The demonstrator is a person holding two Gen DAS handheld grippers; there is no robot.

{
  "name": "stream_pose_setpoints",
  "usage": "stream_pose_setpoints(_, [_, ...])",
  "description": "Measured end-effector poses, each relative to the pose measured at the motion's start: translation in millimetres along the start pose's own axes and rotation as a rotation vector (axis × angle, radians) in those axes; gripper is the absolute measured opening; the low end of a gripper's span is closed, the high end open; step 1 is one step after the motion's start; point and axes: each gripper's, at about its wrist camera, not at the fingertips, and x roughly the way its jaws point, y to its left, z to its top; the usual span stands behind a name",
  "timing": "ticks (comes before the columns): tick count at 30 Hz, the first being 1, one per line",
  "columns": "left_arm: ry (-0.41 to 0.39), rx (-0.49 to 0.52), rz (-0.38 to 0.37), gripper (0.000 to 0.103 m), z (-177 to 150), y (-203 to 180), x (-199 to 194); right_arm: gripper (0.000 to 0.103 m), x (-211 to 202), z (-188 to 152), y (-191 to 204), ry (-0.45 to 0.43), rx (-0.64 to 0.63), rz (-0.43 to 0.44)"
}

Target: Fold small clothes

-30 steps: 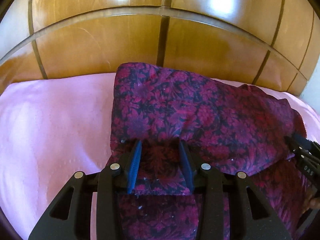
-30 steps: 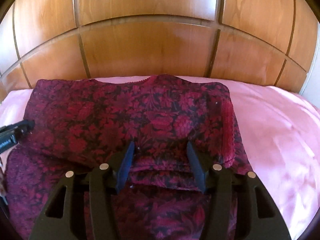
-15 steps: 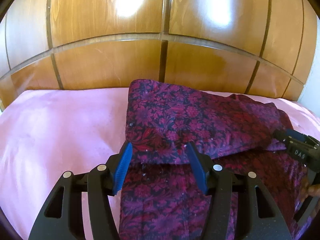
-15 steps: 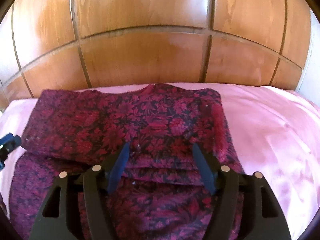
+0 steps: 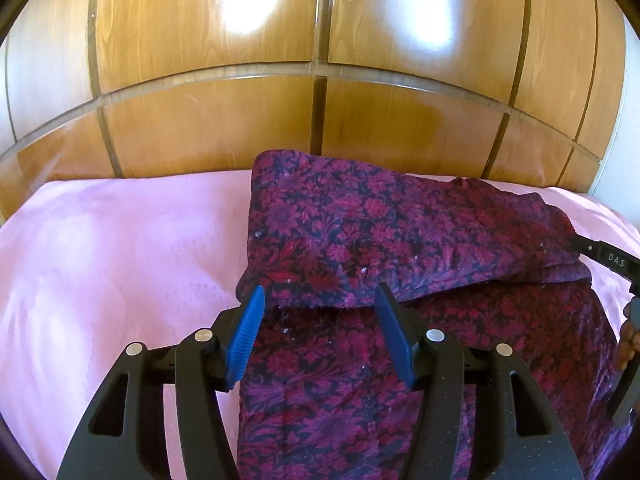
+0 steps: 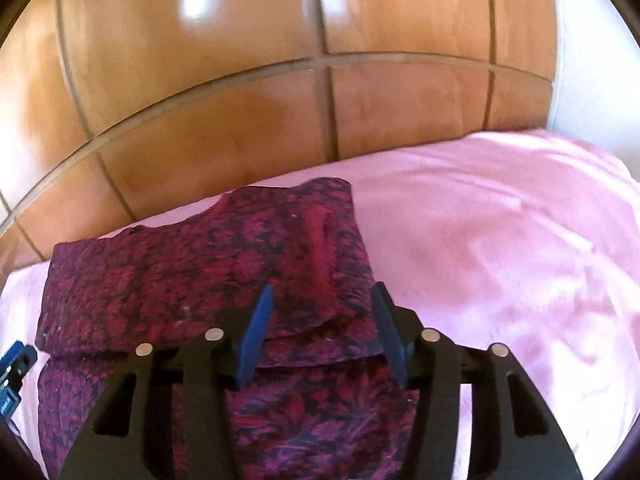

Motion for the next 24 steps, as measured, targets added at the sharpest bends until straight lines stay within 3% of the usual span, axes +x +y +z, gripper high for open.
stream_pose_setpoints(2, [0.01,-0.012,-0.011,0.056,-1,4,3,0.043,1,0,-7,0.01,0.026,0.008])
stream_pose_setpoints(6, [0.009,-0.036,-0.038,0.056,0,12,3,0.045,-4,3,-19,0.003,0.092,0.047])
stream_pose_setpoints(11, [-0.004,-0.022,-0.042,0.056,3,13,3,0.046,1,9,-14,0.016,0.065,0.088])
stream_pose_setpoints(13, [0.005,-0.023,-0.047,0.056,4,13,7,0.039,12,10,-5,0.052,0.033,0.067])
stream_pose_setpoints(14, [0.01,-0.027,-0.048,0.056,5,14,10,0.019,21,7,0,0.095,0.01,0.057])
stream_pose_setpoints(16, [0.017,-0.027,-0.059,0.056,5,15,14,0.012,22,6,8,0.083,-0.041,0.036])
stream_pose_setpoints(18, [0.044,-0.013,-0.044,0.056,4,15,21,0.011,12,6,13,0.044,-0.078,0.033])
stream_pose_setpoints(21, [0.167,-0.011,-0.03,0.056,-4,16,48,0.011,7,-1,9,0.049,-0.06,0.043])
stream_pose_setpoints(24, [0.171,-0.029,-0.02,0.058,-6,20,55,0.011,23,-17,5,0.079,-0.078,0.0])
